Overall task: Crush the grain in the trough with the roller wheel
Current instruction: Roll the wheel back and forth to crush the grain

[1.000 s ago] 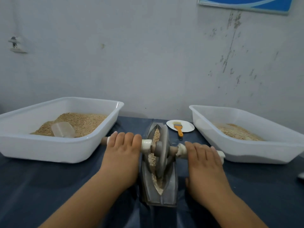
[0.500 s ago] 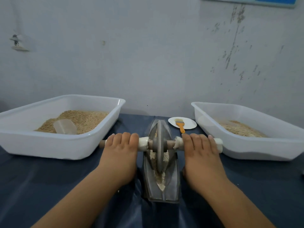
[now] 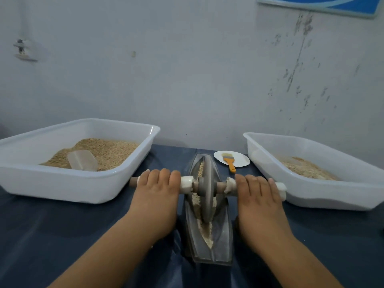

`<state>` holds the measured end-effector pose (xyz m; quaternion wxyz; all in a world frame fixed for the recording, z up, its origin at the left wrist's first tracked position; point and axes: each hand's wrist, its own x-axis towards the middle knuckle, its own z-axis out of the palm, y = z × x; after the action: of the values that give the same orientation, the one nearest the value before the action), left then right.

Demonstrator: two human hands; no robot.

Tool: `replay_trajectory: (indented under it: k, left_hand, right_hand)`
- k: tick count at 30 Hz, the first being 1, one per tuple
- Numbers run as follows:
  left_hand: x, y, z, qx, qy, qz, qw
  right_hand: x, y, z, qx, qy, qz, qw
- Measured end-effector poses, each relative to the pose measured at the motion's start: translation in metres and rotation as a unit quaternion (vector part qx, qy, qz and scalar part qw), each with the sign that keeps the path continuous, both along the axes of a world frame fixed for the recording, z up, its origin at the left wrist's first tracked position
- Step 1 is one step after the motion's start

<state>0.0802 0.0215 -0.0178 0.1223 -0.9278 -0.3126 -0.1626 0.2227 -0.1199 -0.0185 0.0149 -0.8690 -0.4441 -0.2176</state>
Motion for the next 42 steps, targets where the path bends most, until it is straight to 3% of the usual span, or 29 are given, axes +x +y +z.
replay_trajectory:
  k: [2,5,9,14,17,19,23,28,31,33,37,42]
  left_hand:
    - [-0.010,-0.008,-0.007,0.002,-0.023,-0.009,1.000]
    - [-0.017,-0.007,-0.024,0.064,-0.133,-0.068,0.987]
    - [-0.002,0.002,-0.005,0.010,-0.028,-0.023,0.999]
    - [0.006,0.008,0.000,0.006,0.004,0.001,1.000]
    - [-0.013,-0.002,-0.020,0.036,-0.087,-0.047,0.994]
    - [-0.018,-0.003,-0.029,0.069,-0.152,-0.074,0.983]
    - [-0.003,0.003,-0.007,0.015,-0.050,-0.026,0.998]
    - [0.006,0.007,0.001,0.001,-0.017,-0.006,1.000]
    - [-0.010,0.000,-0.017,0.047,-0.126,-0.068,0.989]
    - [-0.014,0.000,-0.024,0.079,-0.160,-0.087,0.980]
    - [-0.003,0.007,-0.008,0.018,-0.049,-0.025,0.998]
    - [0.005,0.010,-0.001,-0.002,-0.022,-0.005,1.000]
  right_hand:
    - [-0.005,-0.009,-0.009,0.042,0.000,0.011,0.999]
    - [-0.003,-0.021,-0.028,0.117,-0.018,0.051,0.992]
    - [0.001,-0.009,-0.011,0.002,0.011,-0.002,1.000]
    - [0.003,0.005,-0.001,-0.001,0.016,-0.009,1.000]
    - [0.000,-0.007,-0.019,0.106,-0.025,0.039,0.993]
    - [0.001,-0.012,-0.025,0.121,-0.030,0.053,0.991]
    - [0.001,-0.001,-0.008,0.016,0.015,-0.013,1.000]
    - [-0.002,0.001,0.000,0.000,0.007,-0.008,1.000]
    - [-0.003,-0.015,-0.016,0.096,-0.004,0.038,0.995]
    - [0.002,-0.020,-0.021,0.108,-0.021,0.059,0.992]
    - [0.009,-0.003,-0.005,0.025,0.016,0.022,0.999]
    - [0.013,0.014,0.004,0.019,0.024,0.003,1.000]
